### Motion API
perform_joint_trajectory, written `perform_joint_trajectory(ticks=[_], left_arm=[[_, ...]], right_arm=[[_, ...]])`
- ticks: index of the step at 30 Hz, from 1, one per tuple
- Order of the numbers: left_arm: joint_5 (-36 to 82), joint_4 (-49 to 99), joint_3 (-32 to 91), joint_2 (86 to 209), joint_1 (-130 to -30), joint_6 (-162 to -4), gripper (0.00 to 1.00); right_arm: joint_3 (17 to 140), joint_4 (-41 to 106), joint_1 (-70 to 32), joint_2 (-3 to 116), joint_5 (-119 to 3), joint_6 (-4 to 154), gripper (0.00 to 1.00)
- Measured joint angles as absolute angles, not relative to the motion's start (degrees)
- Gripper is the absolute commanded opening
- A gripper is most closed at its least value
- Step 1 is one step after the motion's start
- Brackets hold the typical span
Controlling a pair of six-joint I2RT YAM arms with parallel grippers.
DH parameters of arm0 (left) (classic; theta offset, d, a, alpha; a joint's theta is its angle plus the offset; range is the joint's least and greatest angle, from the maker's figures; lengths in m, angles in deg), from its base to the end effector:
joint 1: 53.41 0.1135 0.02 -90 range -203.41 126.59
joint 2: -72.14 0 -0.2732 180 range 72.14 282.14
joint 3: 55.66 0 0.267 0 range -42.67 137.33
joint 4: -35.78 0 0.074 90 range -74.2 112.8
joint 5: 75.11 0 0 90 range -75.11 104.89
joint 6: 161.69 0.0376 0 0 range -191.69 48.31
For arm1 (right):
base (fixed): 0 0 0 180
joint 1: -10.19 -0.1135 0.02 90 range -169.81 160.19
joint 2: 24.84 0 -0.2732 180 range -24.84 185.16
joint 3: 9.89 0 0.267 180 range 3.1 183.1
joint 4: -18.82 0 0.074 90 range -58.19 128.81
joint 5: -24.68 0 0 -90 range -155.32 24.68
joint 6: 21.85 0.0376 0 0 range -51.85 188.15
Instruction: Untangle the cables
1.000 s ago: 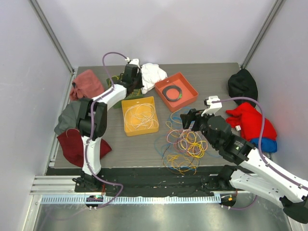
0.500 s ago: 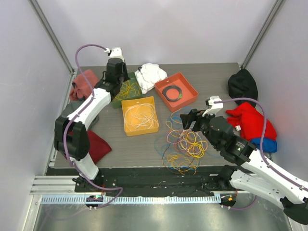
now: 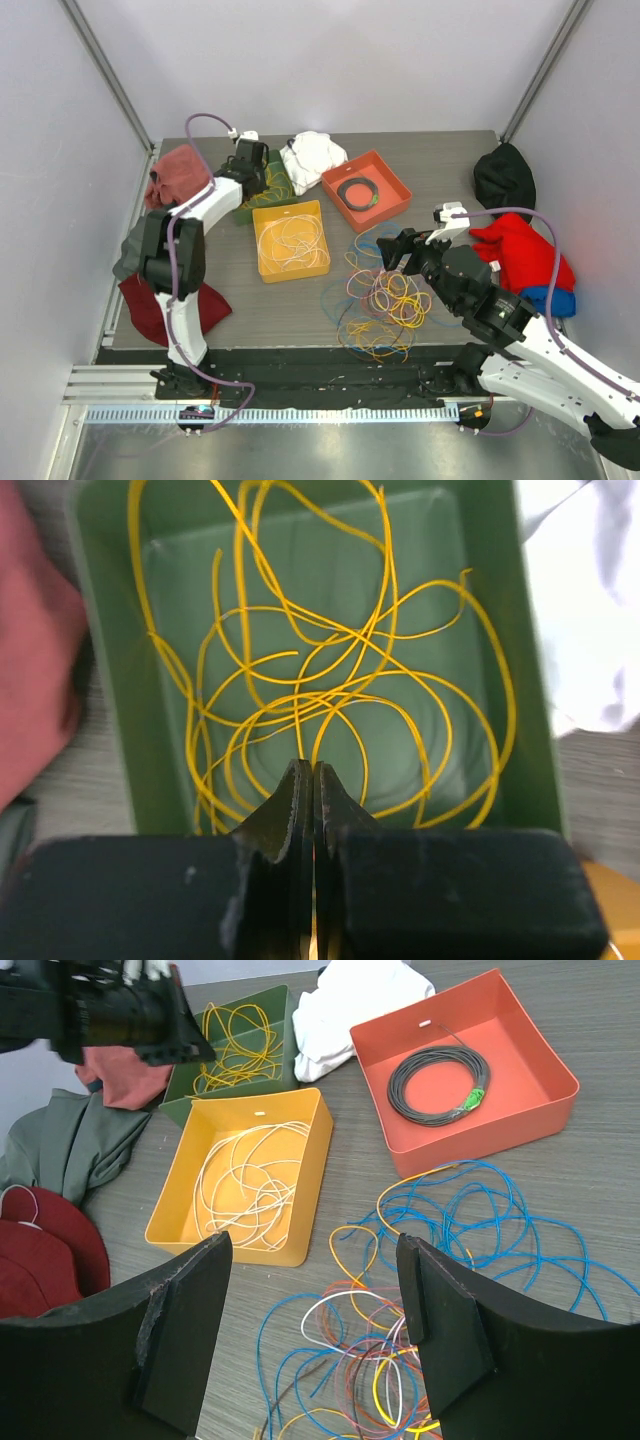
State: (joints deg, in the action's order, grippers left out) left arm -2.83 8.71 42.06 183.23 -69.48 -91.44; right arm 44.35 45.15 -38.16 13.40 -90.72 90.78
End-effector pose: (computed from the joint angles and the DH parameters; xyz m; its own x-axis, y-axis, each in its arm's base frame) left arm 0.4468 -0.1168 0.2354 -0.6005 -0.1620 -0.7830 -0.1720 0.9825 -0.0714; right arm 0.1239 0.1150 0.3368 -0.2618 0.2286 -0.9376 -0.3183 0.8967 0.3075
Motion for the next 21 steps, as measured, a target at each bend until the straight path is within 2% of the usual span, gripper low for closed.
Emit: perform_joint_trajectory(ticks=[7,10,11,14,15,16,17,21], left_arm=[[-2.1,6.0,48.3,193.2,-68.5,-92.3,0.02],[-2.8,5.8,49.1,193.0,-67.9,-92.3,0.29],[-3.2,5.9,49.6,192.9,-67.7,-92.1,0.45],[-4.2,6.5,50.8,191.8,-67.3,-91.4,0.62],[-4.7,6.6,50.8,190.9,-67.3,-91.2,0.77],[-5.0,6.7,50.8,190.1,-67.2,-90.9,0.79],[-5.3,6.8,50.8,188.9,-67.2,-90.6,0.85],[-6.1,7.6,50.8,183.6,-67.2,-90.8,0.87]], right_arm=[[44.4,45.3,-38.2,13.8,-91.3,90.6,0.75],[44.4,45.6,-38.2,14.7,-91.4,90.5,0.75],[44.4,45.6,-38.2,14.9,-91.4,90.5,0.75],[44.4,45.6,-38.2,15.8,-91.4,90.5,0.75],[44.4,45.6,-38.2,16.0,-91.4,90.5,0.75],[44.4,45.6,-38.2,16.1,-91.3,90.5,0.75],[44.4,45.6,-38.2,16.1,-91.3,90.5,0.75],[44.4,45.6,-38.2,16.0,-91.3,90.6,0.75]])
